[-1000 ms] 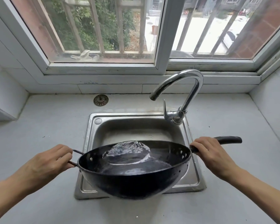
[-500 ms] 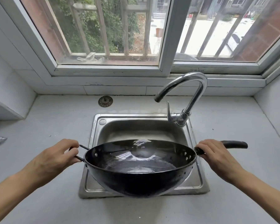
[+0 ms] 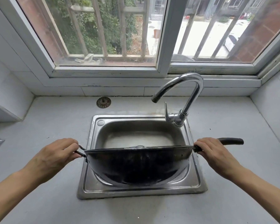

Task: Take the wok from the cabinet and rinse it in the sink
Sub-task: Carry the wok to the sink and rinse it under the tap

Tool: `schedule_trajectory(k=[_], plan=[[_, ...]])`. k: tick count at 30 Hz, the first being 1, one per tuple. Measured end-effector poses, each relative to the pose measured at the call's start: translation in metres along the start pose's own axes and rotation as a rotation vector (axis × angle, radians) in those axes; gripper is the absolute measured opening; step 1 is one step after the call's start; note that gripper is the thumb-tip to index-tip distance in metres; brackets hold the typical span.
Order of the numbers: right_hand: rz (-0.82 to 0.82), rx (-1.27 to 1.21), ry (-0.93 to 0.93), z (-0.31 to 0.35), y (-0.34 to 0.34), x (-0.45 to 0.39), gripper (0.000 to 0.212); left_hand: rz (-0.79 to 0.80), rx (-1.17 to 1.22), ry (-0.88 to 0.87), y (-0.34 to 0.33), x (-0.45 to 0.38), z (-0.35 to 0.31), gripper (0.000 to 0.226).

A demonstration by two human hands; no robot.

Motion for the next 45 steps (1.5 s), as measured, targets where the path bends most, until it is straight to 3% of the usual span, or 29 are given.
schedule_trajectory(k=[12, 23, 30, 36, 45], plan=[[0.032, 0.025, -0.03, -0.007, -0.001, -0.013, 0.025, -0.042, -0.009, -0.033, -0.002, -0.009, 0.007, 0.031], [0.089, 0.036, 0.005, -0.005, 0.003, -0.02, 0.019, 0.008, 0.132, 0.125, 0.001, -0.009, 0.026, 0.044], [0.119, 0.029, -0.018, -0.004, 0.006, -0.023, 0.028, 0.019, 0.139, 0.169, 0.007, -0.008, 0.028, 0.033], [0.164, -0.003, -0.032, 0.0, 0.008, -0.021, 0.022, 0.035, 0.217, 0.241, 0.006, -0.006, 0.035, 0.026], [0.079, 0.053, -0.013, 0.005, 0.021, -0.023, 0.029, 0.017, 0.125, 0.086, 0.006, -0.001, 0.021, 0.03]])
Point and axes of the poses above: each hand's wrist, its own x-axis away from the middle knuckle, its own y-axis out of the back of the hand, z = x × y, the point moved 9 cm from there along -x, towards the middle knuckle, and after that the axes turned 7 degrees about -z, right-handed, at the moved point
